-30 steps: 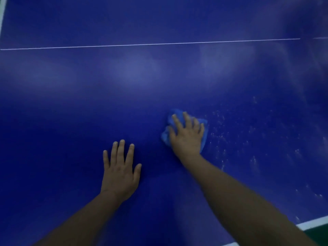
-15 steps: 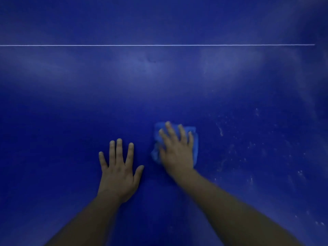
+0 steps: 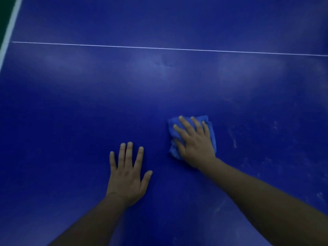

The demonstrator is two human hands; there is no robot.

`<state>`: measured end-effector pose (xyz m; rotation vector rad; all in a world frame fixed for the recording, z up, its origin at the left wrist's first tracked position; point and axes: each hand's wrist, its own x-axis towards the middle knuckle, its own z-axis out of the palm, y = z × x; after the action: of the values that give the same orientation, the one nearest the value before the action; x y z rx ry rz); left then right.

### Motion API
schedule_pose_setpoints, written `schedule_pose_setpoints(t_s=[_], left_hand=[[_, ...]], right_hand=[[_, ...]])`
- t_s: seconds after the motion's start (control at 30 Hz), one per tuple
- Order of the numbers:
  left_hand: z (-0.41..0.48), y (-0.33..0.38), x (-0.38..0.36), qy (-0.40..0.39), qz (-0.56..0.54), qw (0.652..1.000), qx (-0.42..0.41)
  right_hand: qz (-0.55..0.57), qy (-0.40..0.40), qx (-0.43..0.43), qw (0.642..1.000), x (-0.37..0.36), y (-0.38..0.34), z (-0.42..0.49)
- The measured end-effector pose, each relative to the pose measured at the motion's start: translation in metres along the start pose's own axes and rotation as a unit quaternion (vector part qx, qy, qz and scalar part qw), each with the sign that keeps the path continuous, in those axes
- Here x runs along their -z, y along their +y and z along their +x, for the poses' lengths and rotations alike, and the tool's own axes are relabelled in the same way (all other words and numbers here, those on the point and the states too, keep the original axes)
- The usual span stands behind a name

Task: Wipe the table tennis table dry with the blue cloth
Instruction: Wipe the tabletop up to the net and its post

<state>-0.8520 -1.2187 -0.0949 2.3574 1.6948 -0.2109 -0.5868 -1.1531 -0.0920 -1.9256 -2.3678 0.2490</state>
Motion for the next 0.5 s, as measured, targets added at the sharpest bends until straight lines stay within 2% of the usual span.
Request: schedule_pose_setpoints(t_s=[0.13,0.17,0.3,0.33,0.43,0.5], left_hand=[[0.058,0.001,0.023,0.037,-0.015,0.999,-0.014],[0.079,0.002,0.030,0.048,-0.014,0.999,-0.013],[0.170,0.020,0.051,0.053,-0.012,0.999,-0.003],[0.185,0.025,0.053,0.041,-0.005,0.999,0.000],[0.210,0.032,0.052,0.006,-0.002,1.000,0.010],[0.215,0.032,0.050,0.003,-0.003,1.000,0.017]], right_hand=[[0.016,-0.006,-0.212,0.977,0.012,0.020,0.082],[0.013,-0.002,-0.212,0.977,0.008,0.010,0.086],[0.015,-0.001,-0.106,0.994,-0.001,0.002,0.087],[0.014,0.003,-0.115,0.993,0.002,0.015,0.096],[0.017,0.023,-0.242,0.970,0.016,0.075,0.124],[0.017,0.041,-0.296,0.954,0.018,0.097,0.122]])
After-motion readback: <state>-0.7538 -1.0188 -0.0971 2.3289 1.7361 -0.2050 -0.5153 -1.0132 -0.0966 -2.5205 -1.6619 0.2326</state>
